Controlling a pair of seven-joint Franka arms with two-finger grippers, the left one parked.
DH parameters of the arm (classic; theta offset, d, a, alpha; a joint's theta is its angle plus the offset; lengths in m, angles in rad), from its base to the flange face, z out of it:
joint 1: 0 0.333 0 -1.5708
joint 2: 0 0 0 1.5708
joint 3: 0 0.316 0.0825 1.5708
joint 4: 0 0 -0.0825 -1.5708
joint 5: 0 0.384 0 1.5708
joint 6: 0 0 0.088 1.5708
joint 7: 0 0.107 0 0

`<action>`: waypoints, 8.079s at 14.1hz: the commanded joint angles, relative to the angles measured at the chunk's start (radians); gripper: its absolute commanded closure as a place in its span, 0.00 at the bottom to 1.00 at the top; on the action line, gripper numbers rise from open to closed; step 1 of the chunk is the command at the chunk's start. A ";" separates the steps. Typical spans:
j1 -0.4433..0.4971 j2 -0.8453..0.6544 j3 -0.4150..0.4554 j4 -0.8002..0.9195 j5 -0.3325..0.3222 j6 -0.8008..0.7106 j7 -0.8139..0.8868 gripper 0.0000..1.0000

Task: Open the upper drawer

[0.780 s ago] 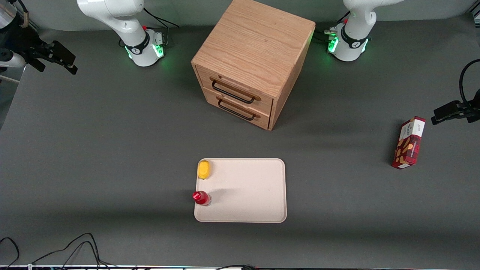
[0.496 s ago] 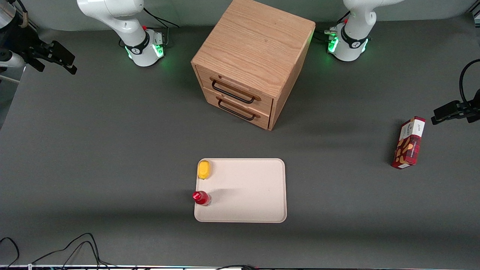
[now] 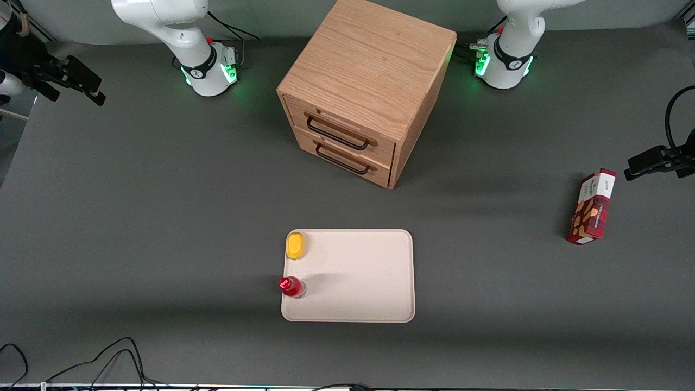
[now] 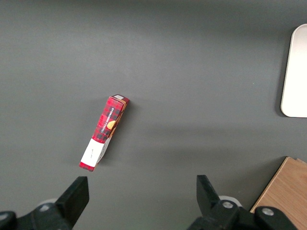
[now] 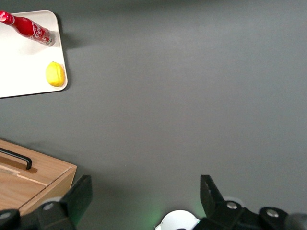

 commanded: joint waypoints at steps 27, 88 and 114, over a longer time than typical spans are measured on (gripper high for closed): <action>0.058 0.768 0.528 0.311 0.301 0.183 -0.581 0.00; 0.053 1.069 0.373 0.642 0.192 0.322 -0.650 0.00; 0.025 0.301 0.145 0.599 -0.037 -0.259 -0.381 0.00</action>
